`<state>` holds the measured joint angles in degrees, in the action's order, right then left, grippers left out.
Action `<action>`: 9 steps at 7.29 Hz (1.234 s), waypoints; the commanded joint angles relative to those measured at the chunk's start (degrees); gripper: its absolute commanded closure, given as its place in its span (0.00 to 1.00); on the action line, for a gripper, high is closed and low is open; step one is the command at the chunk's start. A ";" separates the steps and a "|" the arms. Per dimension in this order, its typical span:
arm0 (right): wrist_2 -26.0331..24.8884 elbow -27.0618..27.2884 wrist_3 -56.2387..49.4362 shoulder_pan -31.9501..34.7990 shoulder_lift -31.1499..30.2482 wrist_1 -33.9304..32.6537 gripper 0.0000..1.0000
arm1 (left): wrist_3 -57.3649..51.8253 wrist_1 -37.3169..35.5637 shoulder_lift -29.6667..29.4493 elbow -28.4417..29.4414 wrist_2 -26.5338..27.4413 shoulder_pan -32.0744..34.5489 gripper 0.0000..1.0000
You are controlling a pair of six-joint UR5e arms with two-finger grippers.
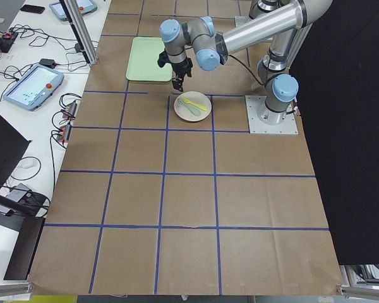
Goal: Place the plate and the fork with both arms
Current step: 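Lower the left gripper to the rim of the white plate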
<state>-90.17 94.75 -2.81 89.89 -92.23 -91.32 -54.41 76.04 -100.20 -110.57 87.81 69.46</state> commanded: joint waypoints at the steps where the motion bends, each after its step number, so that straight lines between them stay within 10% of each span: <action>1: -0.01 0.00 0.00 0.02 -0.05 0.00 0.00 | -4.65 -2.73 -5.69 -0.26 -3.32 -3.01 0.01; 6: -0.01 0.00 0.00 0.02 0.04 0.09 0.00 | -4.92 -6.60 -9.74 -0.53 -3.61 -3.54 0.03; 7: -0.01 0.00 0.00 -0.07 0.04 0.00 0.00 | -4.66 -6.60 -10.54 -0.18 -3.52 -3.72 0.14; 9: -0.01 0.00 0.00 -0.07 -0.05 0.09 0.00 | -4.31 -6.52 -10.72 -0.26 -3.35 -3.81 0.74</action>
<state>-90.18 94.75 -2.81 89.87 -92.21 -91.25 -58.90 69.47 -110.67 -110.85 84.36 65.71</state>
